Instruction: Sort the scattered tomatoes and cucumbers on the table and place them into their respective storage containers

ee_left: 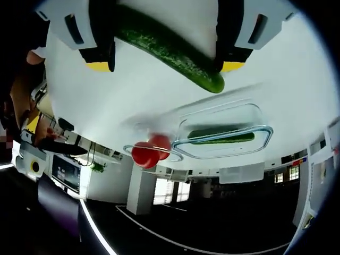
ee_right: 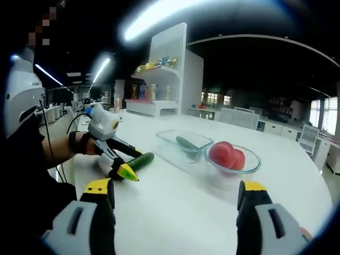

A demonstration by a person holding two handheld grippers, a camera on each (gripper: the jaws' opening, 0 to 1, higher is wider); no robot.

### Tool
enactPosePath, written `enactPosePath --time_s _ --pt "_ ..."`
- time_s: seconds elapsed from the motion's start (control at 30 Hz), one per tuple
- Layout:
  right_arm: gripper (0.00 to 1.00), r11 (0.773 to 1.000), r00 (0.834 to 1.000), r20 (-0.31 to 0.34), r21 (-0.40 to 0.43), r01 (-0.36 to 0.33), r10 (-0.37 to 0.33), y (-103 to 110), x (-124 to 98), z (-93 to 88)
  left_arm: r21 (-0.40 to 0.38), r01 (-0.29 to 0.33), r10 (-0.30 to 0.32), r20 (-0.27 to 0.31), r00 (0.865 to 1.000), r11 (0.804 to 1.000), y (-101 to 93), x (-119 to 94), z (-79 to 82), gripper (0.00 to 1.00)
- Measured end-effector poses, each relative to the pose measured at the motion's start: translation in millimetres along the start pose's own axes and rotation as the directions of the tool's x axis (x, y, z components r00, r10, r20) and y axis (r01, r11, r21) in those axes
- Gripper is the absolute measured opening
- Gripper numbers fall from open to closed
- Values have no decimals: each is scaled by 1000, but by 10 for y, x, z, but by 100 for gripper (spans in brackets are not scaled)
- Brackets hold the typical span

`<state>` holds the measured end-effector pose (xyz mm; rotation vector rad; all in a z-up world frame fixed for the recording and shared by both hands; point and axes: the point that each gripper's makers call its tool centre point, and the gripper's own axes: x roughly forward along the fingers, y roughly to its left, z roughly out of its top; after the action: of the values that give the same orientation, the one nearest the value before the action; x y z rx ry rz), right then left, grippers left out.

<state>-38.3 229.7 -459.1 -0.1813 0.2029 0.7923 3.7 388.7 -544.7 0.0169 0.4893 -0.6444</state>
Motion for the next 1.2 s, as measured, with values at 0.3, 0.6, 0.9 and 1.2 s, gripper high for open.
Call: enactPosePath --time_s 0.3,0.6,0.9,1.2 --pt "90 1000 1000 -16 -20 8 -8 7 34 -28 42 24 -23 -34 999 999 -55 57 -9 58" --pt "88 1000 1000 -21 -18 17 -17 -13 0 -47 72 51 -49 -32 998 996 -90 113 -15 34" --pt "87 1000 1000 -27 -21 11 -11 -5 23 -61 152 102 -91 -77 993 983 -160 136 -39 26" --pt "86 999 999 -35 -23 32 -33 -78 -48 -93 212 234 -213 -118 970 949 -210 122 -55 25"
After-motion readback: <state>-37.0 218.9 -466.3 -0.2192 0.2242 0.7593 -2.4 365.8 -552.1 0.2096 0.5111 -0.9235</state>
